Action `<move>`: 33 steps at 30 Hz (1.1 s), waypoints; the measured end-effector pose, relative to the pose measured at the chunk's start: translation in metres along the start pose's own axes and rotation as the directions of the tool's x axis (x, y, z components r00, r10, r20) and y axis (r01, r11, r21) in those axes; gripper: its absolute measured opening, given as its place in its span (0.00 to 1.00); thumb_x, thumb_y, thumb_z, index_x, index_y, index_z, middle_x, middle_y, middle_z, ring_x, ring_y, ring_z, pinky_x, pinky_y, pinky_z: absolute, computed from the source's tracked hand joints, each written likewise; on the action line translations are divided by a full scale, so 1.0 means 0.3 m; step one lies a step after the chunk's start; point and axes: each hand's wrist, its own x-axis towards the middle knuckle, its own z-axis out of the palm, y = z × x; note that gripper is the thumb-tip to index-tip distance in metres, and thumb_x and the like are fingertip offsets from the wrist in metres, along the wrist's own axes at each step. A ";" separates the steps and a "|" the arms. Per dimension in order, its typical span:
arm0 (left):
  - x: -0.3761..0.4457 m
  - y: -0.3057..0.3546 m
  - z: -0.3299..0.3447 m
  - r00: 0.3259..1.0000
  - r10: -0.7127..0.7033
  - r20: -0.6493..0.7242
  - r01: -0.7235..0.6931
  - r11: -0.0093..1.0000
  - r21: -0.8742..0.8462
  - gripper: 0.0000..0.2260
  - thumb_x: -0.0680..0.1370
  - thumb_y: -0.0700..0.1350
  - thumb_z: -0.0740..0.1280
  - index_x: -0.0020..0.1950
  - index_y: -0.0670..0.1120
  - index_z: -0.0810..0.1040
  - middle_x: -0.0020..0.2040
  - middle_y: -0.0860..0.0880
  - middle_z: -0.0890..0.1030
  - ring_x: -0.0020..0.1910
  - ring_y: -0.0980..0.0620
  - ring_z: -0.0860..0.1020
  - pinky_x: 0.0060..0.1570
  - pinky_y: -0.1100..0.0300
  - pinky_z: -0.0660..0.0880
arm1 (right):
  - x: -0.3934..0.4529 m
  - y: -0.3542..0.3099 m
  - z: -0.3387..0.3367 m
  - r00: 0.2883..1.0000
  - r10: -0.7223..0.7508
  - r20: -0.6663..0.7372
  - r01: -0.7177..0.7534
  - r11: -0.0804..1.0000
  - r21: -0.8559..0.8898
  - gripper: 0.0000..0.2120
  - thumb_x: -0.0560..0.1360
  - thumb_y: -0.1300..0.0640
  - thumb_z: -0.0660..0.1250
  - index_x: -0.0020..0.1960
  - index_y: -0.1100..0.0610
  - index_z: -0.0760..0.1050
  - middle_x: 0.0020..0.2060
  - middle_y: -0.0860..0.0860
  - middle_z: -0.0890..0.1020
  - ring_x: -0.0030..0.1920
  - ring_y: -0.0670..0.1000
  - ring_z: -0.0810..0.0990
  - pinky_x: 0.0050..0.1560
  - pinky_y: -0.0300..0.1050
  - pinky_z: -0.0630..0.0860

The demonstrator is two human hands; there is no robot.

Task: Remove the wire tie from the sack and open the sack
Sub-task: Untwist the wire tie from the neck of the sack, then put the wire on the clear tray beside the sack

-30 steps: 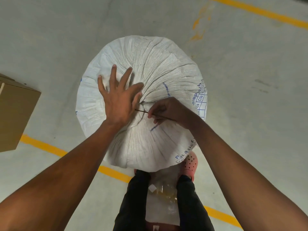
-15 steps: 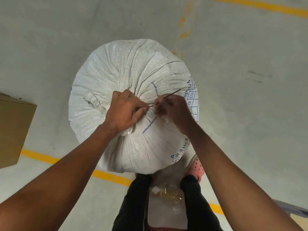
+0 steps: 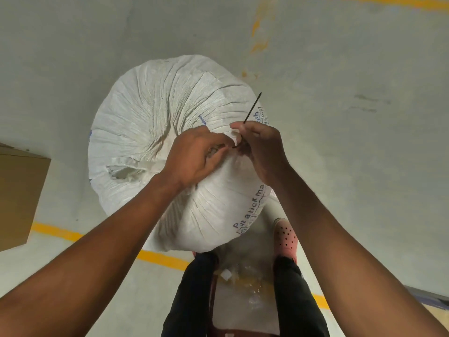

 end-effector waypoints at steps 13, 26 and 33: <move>0.120 0.360 0.283 1.000 -0.019 0.015 0.017 0.994 0.109 0.08 0.82 0.49 0.71 0.58 0.54 0.88 0.48 0.50 0.87 0.46 0.45 0.84 0.44 0.52 0.80 | -0.129 -0.015 -0.475 0.992 0.102 -0.074 -0.113 0.979 -0.169 0.12 0.80 0.66 0.63 0.56 0.67 0.83 0.31 0.48 0.80 0.32 0.51 0.71 0.27 0.41 0.66; 0.020 0.501 0.967 0.914 -0.403 -0.052 0.387 0.903 -0.188 0.11 0.84 0.51 0.69 0.62 0.50 0.88 0.53 0.49 0.90 0.44 0.50 0.89 0.44 0.64 0.78 | -0.098 0.346 -0.880 0.981 -0.030 -0.194 -0.093 0.799 -0.593 0.09 0.79 0.66 0.66 0.53 0.60 0.85 0.40 0.51 0.88 0.26 0.34 0.78 0.35 0.33 0.72; -0.010 0.352 1.345 0.760 -0.649 -0.009 0.616 0.726 -0.305 0.10 0.83 0.50 0.68 0.60 0.52 0.88 0.55 0.52 0.89 0.50 0.55 0.88 0.54 0.57 0.82 | 0.044 0.698 -0.957 0.979 0.015 -0.205 -0.158 0.690 -0.707 0.03 0.75 0.62 0.72 0.46 0.56 0.84 0.42 0.50 0.88 0.41 0.49 0.85 0.45 0.43 0.78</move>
